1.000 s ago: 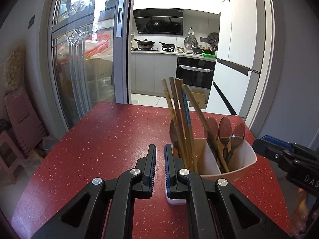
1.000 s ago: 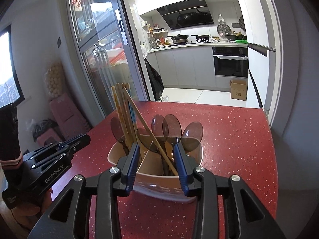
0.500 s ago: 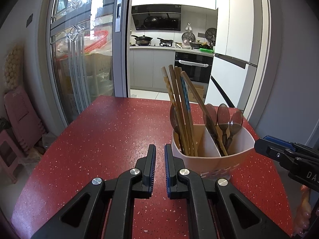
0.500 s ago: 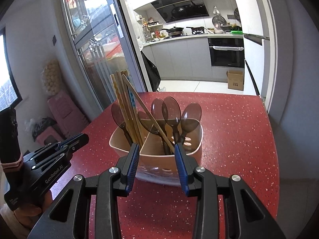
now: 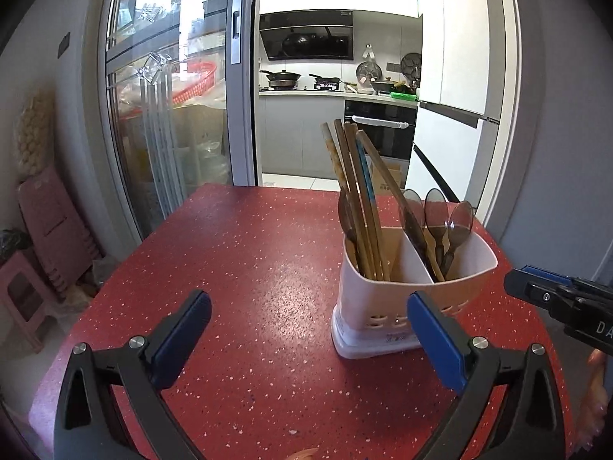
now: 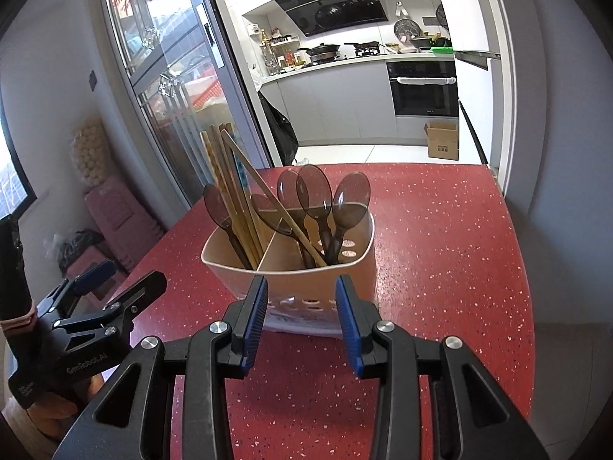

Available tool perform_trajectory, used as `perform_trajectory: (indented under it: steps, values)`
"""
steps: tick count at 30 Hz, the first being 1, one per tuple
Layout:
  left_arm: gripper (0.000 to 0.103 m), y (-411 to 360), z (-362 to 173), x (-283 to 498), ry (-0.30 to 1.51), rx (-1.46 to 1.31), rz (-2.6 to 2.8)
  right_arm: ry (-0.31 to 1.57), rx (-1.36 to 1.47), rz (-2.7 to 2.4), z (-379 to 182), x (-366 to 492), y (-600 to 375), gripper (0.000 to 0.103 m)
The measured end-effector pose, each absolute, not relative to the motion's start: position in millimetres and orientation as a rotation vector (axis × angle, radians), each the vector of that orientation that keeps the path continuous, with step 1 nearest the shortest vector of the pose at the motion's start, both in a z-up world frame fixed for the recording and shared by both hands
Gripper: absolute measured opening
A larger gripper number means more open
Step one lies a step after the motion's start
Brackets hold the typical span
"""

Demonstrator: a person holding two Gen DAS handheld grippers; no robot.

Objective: Organize utensils

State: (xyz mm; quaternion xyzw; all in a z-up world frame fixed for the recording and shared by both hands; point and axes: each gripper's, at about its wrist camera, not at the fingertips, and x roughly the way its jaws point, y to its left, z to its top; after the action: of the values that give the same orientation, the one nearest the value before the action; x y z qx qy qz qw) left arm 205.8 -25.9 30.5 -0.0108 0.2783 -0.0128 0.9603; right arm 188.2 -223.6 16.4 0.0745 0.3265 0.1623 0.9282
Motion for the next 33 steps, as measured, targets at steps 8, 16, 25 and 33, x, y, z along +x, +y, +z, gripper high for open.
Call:
perform_trajectory:
  steps: [8,16,25,33]
  values:
    - [0.103,-20,18,183,0.632,-0.006,-0.006,0.732,0.158,0.322,1,174,-222,0.045]
    - [0.103,-9,-8,148,0.721,-0.051,0.017,0.765,0.154,0.284,-15,145,-222,0.054]
    - [0.103,-4,-35,94,0.77,-0.068,0.051,0.838,0.171,0.246,-47,111,-221,0.059]
    - [0.103,-13,-45,56,0.8,-0.062,0.073,0.813,0.188,0.199,-53,74,-223,0.079]
